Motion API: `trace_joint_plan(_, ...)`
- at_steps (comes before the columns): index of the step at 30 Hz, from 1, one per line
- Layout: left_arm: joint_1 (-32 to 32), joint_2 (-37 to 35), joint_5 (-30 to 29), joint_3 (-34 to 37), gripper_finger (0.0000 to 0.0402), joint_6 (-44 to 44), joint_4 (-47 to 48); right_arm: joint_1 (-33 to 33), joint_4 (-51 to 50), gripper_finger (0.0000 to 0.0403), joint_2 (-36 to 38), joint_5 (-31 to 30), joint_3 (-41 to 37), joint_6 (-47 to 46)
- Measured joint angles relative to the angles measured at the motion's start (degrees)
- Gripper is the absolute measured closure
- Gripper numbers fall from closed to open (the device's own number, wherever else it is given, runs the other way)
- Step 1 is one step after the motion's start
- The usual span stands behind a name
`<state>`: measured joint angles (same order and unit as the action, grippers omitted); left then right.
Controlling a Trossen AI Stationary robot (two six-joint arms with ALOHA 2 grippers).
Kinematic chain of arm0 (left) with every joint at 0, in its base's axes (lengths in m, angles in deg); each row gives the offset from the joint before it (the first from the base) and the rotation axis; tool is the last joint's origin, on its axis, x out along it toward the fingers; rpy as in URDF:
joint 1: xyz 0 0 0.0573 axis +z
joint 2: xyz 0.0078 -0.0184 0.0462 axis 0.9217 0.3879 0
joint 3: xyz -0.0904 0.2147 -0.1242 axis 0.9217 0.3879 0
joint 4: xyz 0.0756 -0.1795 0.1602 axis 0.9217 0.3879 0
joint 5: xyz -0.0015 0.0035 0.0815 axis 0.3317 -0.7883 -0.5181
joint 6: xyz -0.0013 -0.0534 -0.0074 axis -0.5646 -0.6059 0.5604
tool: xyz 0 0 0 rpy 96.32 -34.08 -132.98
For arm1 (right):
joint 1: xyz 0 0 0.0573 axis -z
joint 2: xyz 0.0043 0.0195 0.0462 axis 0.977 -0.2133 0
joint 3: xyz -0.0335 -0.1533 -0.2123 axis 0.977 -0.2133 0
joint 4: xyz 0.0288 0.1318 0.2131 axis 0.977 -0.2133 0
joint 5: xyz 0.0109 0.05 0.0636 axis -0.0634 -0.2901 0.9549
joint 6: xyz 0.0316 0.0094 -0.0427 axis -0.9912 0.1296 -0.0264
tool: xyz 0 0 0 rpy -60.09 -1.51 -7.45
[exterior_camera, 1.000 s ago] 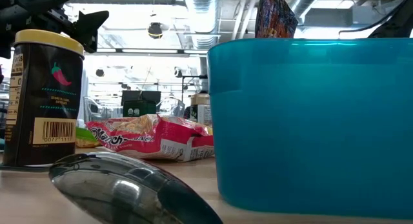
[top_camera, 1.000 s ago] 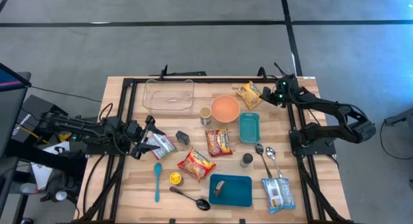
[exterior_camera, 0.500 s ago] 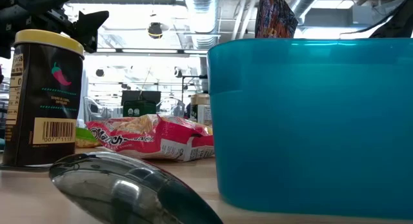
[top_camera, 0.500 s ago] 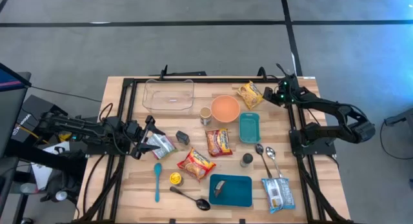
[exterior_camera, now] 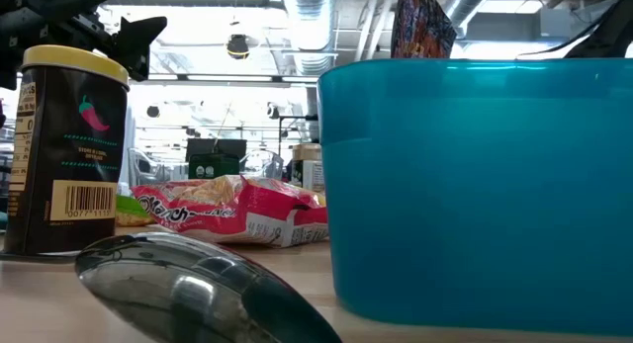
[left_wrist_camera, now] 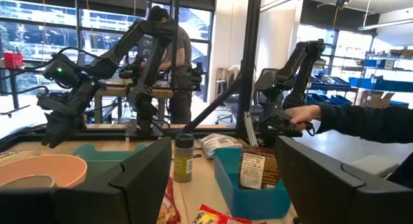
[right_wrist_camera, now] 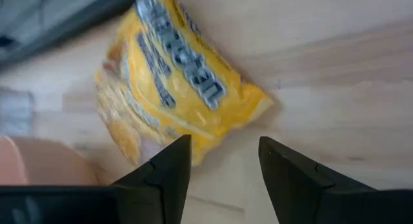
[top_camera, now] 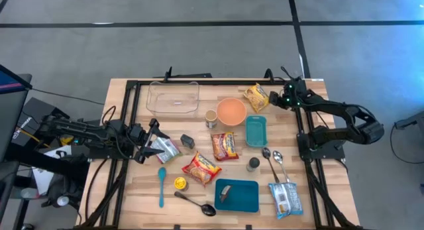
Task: Pick & Place Food Item
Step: Put the yellow noodle pack into the transparent bin
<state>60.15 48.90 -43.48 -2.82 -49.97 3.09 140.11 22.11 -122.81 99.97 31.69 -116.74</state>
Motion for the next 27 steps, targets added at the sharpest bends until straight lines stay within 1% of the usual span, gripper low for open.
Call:
trace_joint_plan(6, 0.0, 0.0, 0.0, 0.0, 0.0131, 0.0, 0.0, -0.9, -0.4, 0.0242, 0.0, -0.3, 0.0, 2.2)
trace_joint_plan(11, 0.0, 0.0, 0.0, 0.0, 0.0131, 0.0, 0.0, -3.9, 0.5, 0.0248, 0.3, 0.1, 0.0, 2.6)
trace_joint_plan(14, 0.0, 0.0, 0.0, 0.0, 0.0131, 0.0, 0.0, -5.8, 1.9, 0.0249, 0.3, 3.5, 0.2, 2.9)
trace_joint_plan(17, 0.0, 0.0, 0.0, 0.0, 0.0131, 0.0, 0.0, -7.0, 3.1, 0.0249, 0.3, 3.8, 1.5, 4.6)
trace_joint_plan(19, 0.0, 0.0, 0.0, 0.0, 0.0131, 0.0, 0.0, -7.6, 4.4, 0.0249, 0.3, 2.9, 3.1, 8.0)
trace_joint_plan(23, 0.0, 0.0, 0.0, 0.0, 0.0131, 0.0, 0.0, -8.2, 2.3, 0.0249, 0.4, 1.4, 7.6, 20.4)
trace_joint_plan(27, 0.0, 0.0, 0.0, 0.0, 0.0131, 0.0, 0.0, -8.2, -8.1, 0.0249, -0.4, -5.4, 11.8, 29.5)
